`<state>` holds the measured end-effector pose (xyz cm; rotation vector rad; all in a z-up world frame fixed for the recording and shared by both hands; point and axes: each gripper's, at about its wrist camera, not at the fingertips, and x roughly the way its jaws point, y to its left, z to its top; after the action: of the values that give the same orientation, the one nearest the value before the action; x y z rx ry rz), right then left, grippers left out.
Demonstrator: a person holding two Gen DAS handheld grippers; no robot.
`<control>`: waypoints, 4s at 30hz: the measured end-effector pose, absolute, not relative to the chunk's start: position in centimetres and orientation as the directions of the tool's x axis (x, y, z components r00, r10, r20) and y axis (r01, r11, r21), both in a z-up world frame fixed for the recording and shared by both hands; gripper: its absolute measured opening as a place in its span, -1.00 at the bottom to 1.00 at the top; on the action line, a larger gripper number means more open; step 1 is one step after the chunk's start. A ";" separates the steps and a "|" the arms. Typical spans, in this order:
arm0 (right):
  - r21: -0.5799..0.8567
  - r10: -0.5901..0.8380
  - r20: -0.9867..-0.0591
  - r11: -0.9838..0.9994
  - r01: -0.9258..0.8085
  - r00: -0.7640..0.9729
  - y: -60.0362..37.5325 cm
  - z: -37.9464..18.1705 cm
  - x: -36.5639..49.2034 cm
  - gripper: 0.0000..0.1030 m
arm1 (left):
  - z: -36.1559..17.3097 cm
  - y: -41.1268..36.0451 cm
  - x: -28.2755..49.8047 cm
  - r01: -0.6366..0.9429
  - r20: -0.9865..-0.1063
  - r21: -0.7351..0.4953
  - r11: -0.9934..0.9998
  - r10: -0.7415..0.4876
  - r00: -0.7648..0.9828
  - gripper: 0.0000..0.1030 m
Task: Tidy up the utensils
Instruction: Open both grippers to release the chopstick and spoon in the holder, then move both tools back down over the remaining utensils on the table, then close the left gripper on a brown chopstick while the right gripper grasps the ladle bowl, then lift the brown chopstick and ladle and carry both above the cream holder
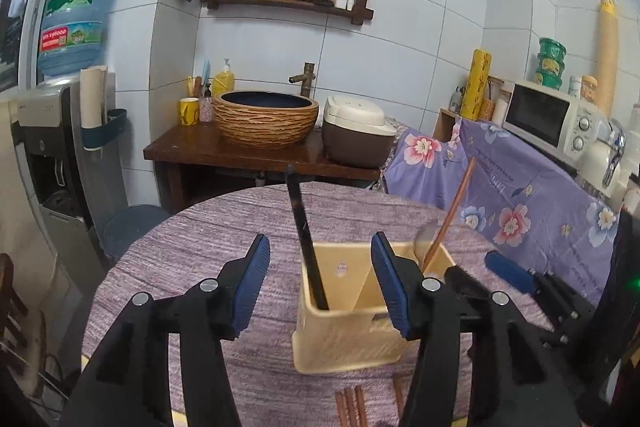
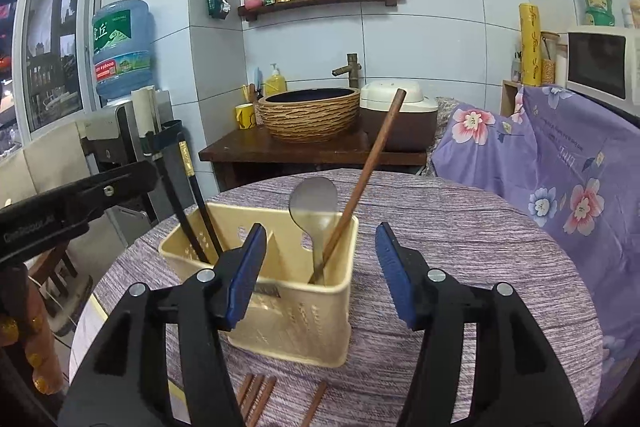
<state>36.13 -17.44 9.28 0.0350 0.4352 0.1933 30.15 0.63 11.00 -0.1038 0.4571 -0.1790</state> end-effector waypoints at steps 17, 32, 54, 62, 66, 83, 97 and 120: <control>0.061 0.116 -0.705 0.993 -0.103 0.700 -20.6 -1.1 26.7 0.29 | -1.2 1.4 21.6 0.117 -0.677 -0.104 0.988 -0.157 0.719 0.04; 0.058 0.094 -0.756 0.995 -0.076 0.647 -19.5 -4.0 25.8 0.24 | -4.4 -2.0 20.1 0.170 -0.731 -0.080 0.982 -0.173 0.660 0.02; -0.007 0.030 -0.776 0.998 -0.057 0.630 -20.0 -4.8 25.7 0.16 | -5.4 -2.4 20.8 0.141 -0.762 0.003 0.990 -0.089 0.641 -0.12; 0.104 0.112 -0.783 0.993 -0.049 0.612 -23.0 -4.6 26.1 0.11 | -5.3 -0.4 21.7 0.139 -0.771 -0.015 0.990 -0.100 0.629 -0.12; 0.150 0.168 -0.792 0.986 -0.079 0.587 -22.7 -4.3 27.1 0.19 | -5.2 -0.3 22.9 0.151 -0.779 -0.035 0.988 -0.121 0.616 -0.12; 0.028 0.080 -0.840 0.994 -0.104 0.537 -21.0 -4.4 31.7 0.19 | -4.8 -1.9 30.2 0.180 -0.819 0.018 0.984 -0.089 0.567 -0.56; 0.013 0.081 -0.873 0.990 -0.142 0.481 -19.8 -4.1 34.7 -0.02 | -4.6 -2.7 31.0 0.188 -0.827 0.040 0.981 -0.072 0.557 -0.81; 0.170 0.249 -0.666 0.969 -0.181 0.704 -22.7 2.9 29.5 -0.07 | 2.1 -0.1 27.9 0.169 -0.675 -0.072 0.983 -0.173 0.717 -0.84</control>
<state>29.46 -22.73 2.94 0.0944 0.7533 0.2393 27.91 -0.11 2.05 -0.0055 0.7475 -0.1890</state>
